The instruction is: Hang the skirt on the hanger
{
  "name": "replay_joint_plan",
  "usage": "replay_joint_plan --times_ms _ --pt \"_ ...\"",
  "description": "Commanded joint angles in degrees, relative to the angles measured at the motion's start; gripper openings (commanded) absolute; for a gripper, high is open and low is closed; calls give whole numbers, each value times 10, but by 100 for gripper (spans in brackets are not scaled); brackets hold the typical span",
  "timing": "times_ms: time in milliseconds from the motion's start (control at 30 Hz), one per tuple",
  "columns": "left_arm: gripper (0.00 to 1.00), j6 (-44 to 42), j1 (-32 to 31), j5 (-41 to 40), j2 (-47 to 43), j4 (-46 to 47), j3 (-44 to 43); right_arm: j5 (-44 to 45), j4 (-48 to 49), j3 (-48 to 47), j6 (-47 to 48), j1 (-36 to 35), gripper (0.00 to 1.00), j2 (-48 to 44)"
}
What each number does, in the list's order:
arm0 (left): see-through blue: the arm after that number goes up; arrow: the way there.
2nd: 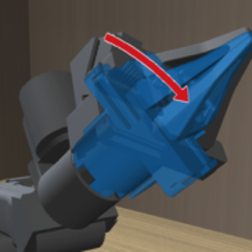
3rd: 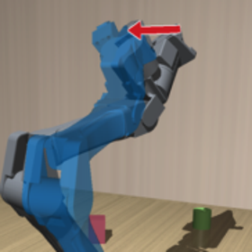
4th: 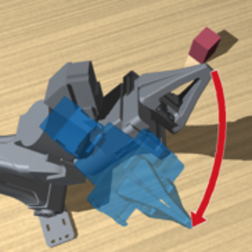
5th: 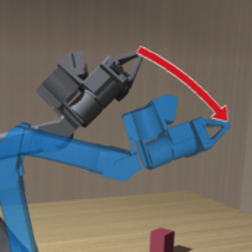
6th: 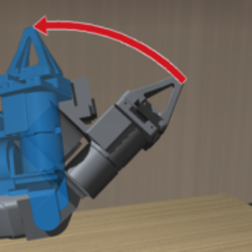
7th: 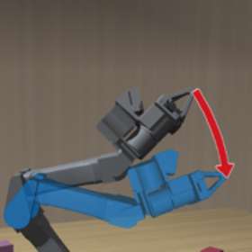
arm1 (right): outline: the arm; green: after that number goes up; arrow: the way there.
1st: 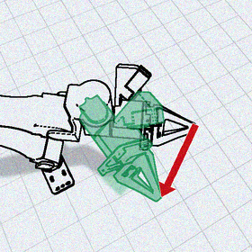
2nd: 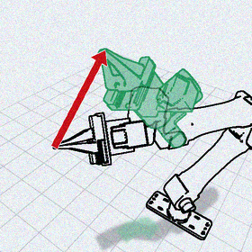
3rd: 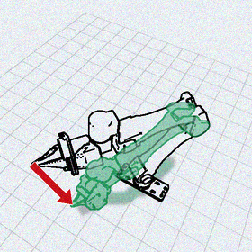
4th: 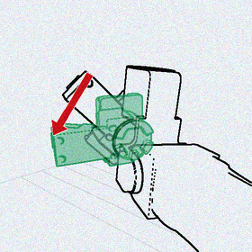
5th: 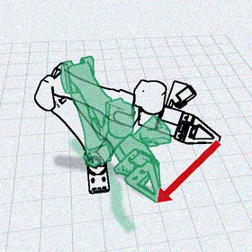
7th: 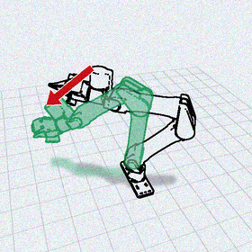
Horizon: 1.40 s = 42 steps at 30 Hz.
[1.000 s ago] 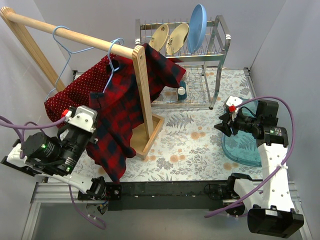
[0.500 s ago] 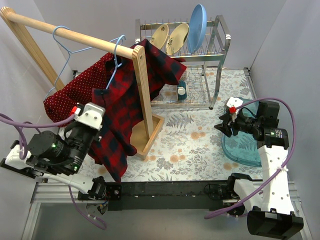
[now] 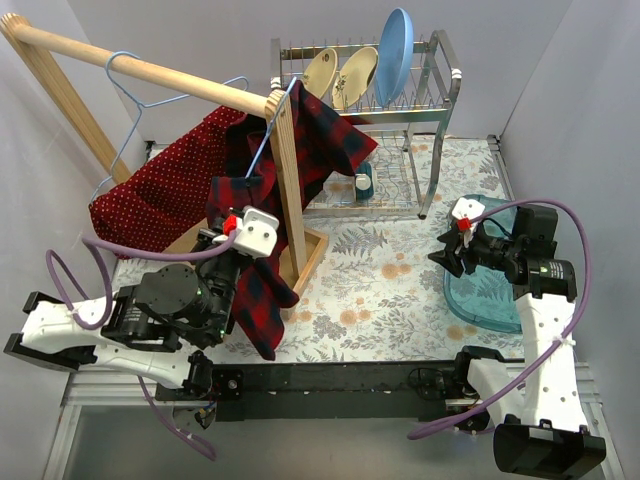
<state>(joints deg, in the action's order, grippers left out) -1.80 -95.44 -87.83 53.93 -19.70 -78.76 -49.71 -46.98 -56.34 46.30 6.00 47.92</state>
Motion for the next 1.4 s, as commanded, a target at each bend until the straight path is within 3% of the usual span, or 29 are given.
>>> replay_joint_plan --times_ms 0,300,467,600,1167,1300,1333,1367 --pt "0 -21 9 -44 -28 64 -3 -16 -3 9 9 4 54 -11" --pt "0 -73 42 -16 36 111 -32 -16 -3 11 9 5 54 -10" --pt "0 -117 96 14 2 178 -7 -13 -1 18 11 6 54 -12" --pt "0 -142 104 13 -15 194 6 -22 2 20 10 7 54 -6" --pt "0 -131 126 25 -25 213 64 -37 1 8 -2 7 54 -9" --pt "0 -96 161 46 -17 182 94 -34 -2 8 -1 7 54 -13" --pt "0 -64 172 56 -11 152 94 -34 -4 9 -1 7 54 -15" --pt "0 24 186 90 -5 106 77 -30 -6 8 0 7 54 -17"
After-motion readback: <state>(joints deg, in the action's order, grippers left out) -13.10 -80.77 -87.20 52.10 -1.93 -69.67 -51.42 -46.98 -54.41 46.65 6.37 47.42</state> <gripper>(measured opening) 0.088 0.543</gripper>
